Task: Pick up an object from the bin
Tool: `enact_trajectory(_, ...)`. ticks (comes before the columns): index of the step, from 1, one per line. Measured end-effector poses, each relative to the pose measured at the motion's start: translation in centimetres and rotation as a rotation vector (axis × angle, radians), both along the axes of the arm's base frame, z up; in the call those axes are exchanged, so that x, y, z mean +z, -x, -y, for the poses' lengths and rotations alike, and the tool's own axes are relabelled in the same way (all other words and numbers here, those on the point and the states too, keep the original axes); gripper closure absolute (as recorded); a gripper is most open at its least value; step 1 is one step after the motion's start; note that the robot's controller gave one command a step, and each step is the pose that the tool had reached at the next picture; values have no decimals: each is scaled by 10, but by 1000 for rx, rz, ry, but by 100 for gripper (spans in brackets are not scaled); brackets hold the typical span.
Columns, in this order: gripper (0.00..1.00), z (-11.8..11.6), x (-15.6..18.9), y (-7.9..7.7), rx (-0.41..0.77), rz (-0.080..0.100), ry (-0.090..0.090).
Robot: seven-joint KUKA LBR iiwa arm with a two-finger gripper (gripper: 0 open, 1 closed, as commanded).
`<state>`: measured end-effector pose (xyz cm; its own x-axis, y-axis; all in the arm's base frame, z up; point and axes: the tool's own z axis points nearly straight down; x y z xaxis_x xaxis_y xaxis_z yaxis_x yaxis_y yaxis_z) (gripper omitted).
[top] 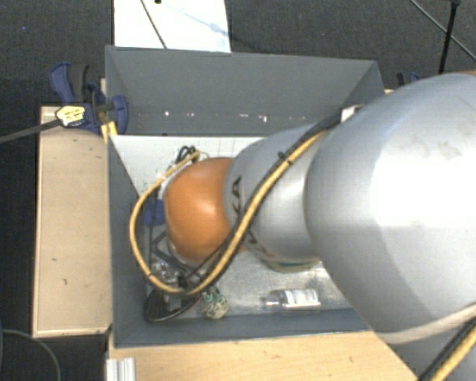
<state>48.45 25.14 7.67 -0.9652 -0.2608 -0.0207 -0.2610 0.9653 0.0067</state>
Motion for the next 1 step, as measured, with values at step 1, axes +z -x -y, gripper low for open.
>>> enact_trajectory(1, 0, 2, -1, 0, -4, 0, 3)
